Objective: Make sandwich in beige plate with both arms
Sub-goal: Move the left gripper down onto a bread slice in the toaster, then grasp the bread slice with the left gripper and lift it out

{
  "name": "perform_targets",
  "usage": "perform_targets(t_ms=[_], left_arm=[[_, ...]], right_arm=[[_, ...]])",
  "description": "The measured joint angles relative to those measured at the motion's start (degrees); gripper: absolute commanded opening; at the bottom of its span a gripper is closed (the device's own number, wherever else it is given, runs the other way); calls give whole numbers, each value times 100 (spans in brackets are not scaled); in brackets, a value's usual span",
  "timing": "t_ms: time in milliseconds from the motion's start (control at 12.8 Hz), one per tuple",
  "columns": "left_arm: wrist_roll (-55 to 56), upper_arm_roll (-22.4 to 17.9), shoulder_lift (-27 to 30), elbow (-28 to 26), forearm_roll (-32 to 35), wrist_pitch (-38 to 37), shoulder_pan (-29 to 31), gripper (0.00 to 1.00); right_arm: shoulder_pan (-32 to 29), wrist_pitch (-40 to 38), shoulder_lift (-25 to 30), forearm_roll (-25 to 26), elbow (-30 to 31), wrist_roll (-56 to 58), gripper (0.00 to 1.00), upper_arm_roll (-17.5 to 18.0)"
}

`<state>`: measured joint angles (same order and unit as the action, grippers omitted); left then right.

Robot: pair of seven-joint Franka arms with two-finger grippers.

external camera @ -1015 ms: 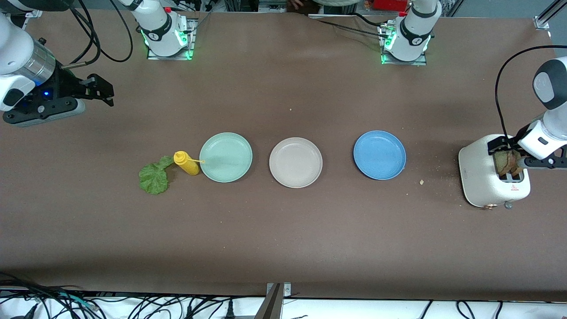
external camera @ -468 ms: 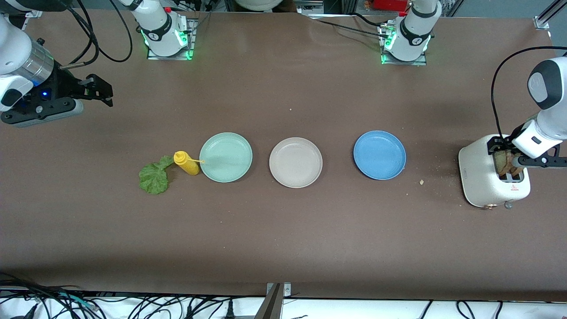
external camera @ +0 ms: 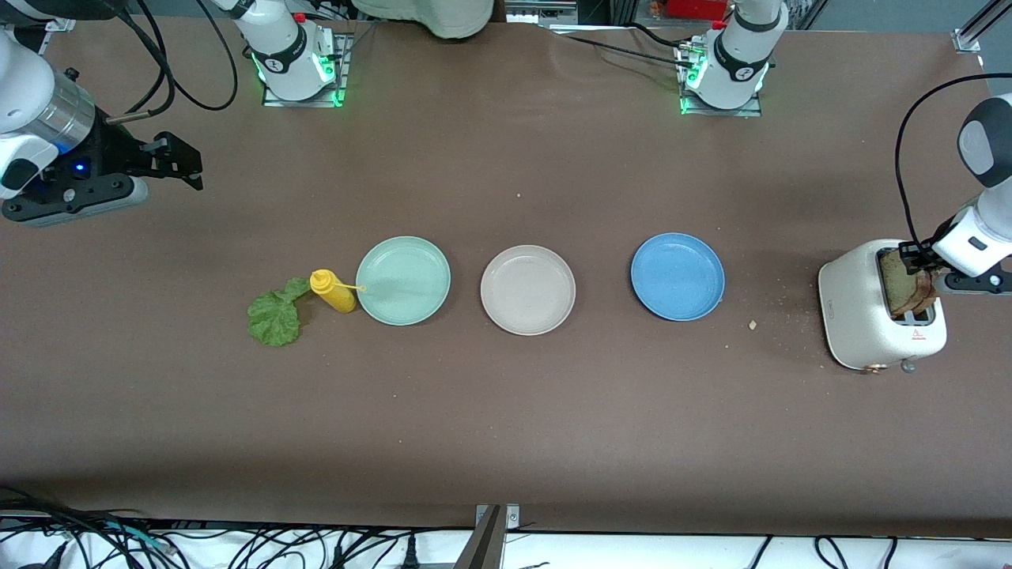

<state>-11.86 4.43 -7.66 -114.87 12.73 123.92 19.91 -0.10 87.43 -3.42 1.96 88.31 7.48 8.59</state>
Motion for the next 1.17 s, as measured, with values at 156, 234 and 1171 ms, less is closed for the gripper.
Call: perform_targets(t_ms=[156,234,1171], left_arm=[[-4,101,144,318,0,-538,-6,0],[-4,219,202,542,0,-882,-8,0],[1680,1999,-376,1223,-1153,-2060,-689,0]], right_arm=[[-6,0,0,-1,0,0,100,-21],[-5,0,0,-2,0,0,100,-21],[-24,-2,-14,-26,1,0,100,-181]])
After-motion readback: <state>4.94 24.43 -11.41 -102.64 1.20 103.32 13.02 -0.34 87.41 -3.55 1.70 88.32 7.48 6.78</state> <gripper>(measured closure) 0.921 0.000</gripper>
